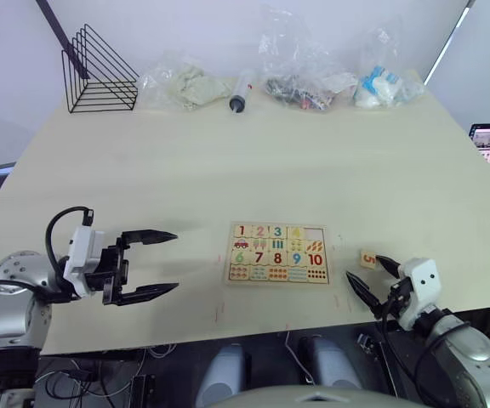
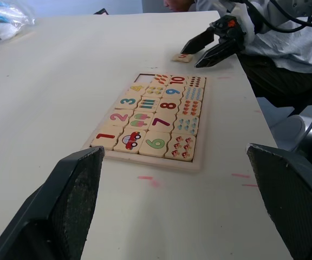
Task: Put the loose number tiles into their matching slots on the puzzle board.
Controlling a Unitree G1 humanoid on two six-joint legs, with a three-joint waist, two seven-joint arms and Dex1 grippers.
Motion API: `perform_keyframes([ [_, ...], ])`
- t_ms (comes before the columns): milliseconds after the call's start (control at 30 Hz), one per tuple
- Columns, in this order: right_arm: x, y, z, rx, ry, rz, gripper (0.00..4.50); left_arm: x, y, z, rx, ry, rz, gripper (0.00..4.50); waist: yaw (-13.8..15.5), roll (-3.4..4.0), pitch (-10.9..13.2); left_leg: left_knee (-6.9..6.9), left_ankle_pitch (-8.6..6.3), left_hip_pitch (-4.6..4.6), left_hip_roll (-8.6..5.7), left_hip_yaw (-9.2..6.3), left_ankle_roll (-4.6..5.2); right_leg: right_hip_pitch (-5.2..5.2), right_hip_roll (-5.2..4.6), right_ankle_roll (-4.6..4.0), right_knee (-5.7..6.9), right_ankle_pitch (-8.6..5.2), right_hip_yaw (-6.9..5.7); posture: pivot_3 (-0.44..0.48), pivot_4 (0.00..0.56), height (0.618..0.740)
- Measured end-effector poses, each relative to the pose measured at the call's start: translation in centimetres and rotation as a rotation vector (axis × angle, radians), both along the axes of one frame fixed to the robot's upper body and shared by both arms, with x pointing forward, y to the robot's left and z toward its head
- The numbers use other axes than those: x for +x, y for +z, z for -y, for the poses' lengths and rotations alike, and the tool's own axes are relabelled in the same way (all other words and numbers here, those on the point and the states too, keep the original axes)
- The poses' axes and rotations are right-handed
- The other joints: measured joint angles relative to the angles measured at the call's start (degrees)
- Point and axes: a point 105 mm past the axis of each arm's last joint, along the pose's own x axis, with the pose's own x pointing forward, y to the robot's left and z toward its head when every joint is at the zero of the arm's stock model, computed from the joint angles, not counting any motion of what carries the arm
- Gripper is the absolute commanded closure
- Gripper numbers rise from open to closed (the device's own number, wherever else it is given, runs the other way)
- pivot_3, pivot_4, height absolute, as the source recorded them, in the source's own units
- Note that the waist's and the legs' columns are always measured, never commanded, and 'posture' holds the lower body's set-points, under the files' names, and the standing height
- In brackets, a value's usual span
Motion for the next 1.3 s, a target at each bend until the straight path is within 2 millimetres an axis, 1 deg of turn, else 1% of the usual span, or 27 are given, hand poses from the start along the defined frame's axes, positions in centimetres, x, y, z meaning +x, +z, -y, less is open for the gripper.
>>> perform_keyframes([
  [233,0.71,0.09,-0.18,-0.005,-0.012,0.010,0.05,-0.10,-0.02,0.08,0.000,-0.001,-0.006,0.00,0.0,-0.03,0.0,0.00,0.00,0.00,0.01,0.00,0.00,0.00,0.00,-0.01,0.00,0.00,0.01,0.000,0.150,0.740],
  [367,0.77,0.03,-0.30,-0.013,-0.024,0.007,0.05,-0.16,0.01,0.16,0.002,-0.004,-0.004,0.00,0.0,-0.04,0.0,0.00,0.00,0.00,0.02,0.01,0.00,-0.01,0.00,-0.01,0.00,0.00,0.01,0.000,0.150,0.740],
  [567,0.66,-0.15,-0.32,-0.047,-0.060,0.002,0.05,-0.28,0.05,0.37,0.001,-0.008,-0.014,0.00,0.0,-0.03,0.0,0.00,0.00,-0.02,0.01,0.00,0.00,-0.02,0.00,-0.01,0.00,0.00,0.01,0.000,0.150,0.740],
  [900,0.06,0.08,0.14,-0.069,-0.197,-0.002,0.05,-0.27,-0.02,0.35,0.000,0.000,-0.018,0.00,0.3,-0.01,0.0,-0.05,-0.01,-0.12,-0.05,-0.03,0.00,-0.19,-0.04,-0.02,-0.02,0.00,0.00,0.000,0.150,0.740],
  [1133,-0.06,0.23,0.38,-0.080,-0.228,-0.008,0.05,-0.33,0.08,0.54,0.001,-0.007,-0.017,0.00,0.3,-0.01,0.0,-0.05,-0.01,-0.14,-0.05,-0.04,0.00,-0.19,-0.04,-0.02,-0.03,-0.01,-0.01,0.000,0.150,0.740],
  [1167,-0.06,0.18,0.38,-0.078,-0.230,-0.013,0.52,-0.34,0.08,0.56,0.001,-0.008,-0.020,0.00,0.3,-0.01,0.0,-0.05,-0.01,-0.14,-0.05,-0.04,0.00,-0.19,-0.04,-0.02,-0.03,-0.01,-0.01,0.000,0.150,0.740],
  [1200,-0.07,0.17,0.35,-0.075,-0.229,-0.016,0.82,-0.33,0.08,0.57,0.001,-0.007,-0.021,0.00,0.3,-0.01,0.0,-0.05,-0.01,-0.14,-0.05,-0.04,0.00,-0.19,-0.04,-0.02,-0.03,-0.01,-0.01,0.000,0.150,0.740],
  [1233,-0.07,0.17,0.34,-0.074,-0.229,-0.017,1.01,-0.33,0.08,0.57,0.001,-0.007,-0.021,0.00,0.3,-0.01,0.0,-0.05,-0.01,-0.14,-0.05,-0.04,0.00,-0.19,-0.04,-0.02,-0.03,-0.01,-0.01,0.000,0.150,0.740],
  [1267,-0.07,0.18,0.32,-0.072,-0.229,-0.018,1.61,-0.33,0.08,0.57,0.000,-0.007,-0.022,0.00,0.3,-0.01,0.0,-0.05,-0.01,-0.14,-0.05,-0.03,0.00,-0.19,-0.04,-0.02,-0.03,-0.01,-0.01,0.000,0.150,0.740],
  [1300,-0.08,0.18,0.29,-0.070,-0.228,-0.019,1.72,-0.33,0.07,0.57,0.000,-0.006,-0.023,0.00,0.3,-0.01,0.0,-0.05,-0.01,-0.14,-0.05,-0.03,0.00,-0.20,-0.04,-0.02,-0.03,-0.01,-0.01,0.000,0.150,0.740],
])
